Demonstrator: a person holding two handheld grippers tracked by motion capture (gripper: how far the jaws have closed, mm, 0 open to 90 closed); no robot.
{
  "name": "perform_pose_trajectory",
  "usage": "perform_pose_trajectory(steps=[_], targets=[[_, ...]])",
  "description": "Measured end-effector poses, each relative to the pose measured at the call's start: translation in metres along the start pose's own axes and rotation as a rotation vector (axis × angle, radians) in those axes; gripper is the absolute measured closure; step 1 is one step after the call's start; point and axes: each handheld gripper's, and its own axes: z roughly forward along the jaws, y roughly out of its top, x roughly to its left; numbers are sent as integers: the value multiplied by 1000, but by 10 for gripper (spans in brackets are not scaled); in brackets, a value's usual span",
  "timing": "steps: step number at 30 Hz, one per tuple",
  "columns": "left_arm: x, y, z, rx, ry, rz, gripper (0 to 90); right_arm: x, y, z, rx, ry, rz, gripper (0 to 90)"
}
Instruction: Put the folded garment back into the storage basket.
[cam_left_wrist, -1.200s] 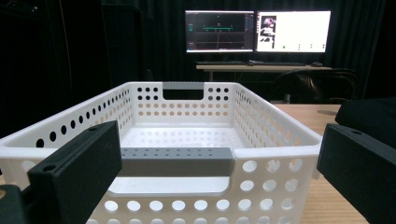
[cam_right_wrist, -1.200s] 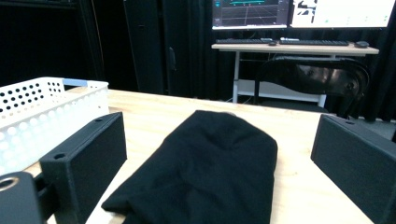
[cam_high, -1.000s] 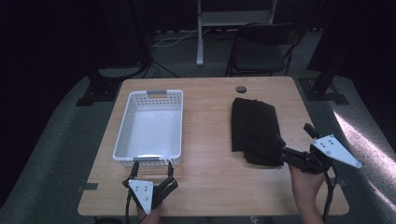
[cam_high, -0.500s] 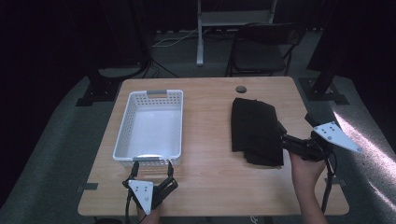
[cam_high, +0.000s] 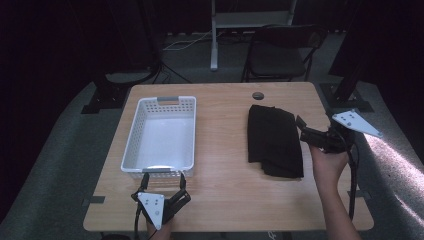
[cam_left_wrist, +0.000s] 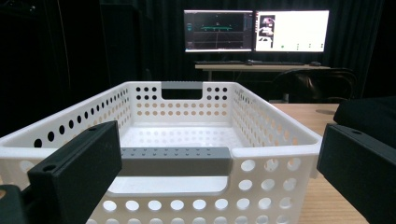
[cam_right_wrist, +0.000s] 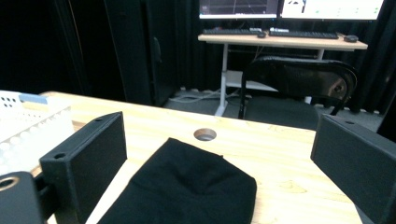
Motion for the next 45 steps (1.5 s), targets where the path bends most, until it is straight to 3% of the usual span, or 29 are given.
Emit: perform_pose_trajectory(steps=[5, 19, 28, 45], targets=[[0, 0, 0, -2, 0, -2, 8, -4, 3, 15, 44, 25, 14, 32], [0, 0, 0, 0, 1, -1, 8, -19, -3, 46, 122, 11, 81, 32], [0, 0, 0, -1, 2, -3, 7, -22, -6, 66, 184, 5, 85, 32], [0, 0, 0, -1, 2, -4, 7, -27, -29, 102, 295, 25, 124, 39]])
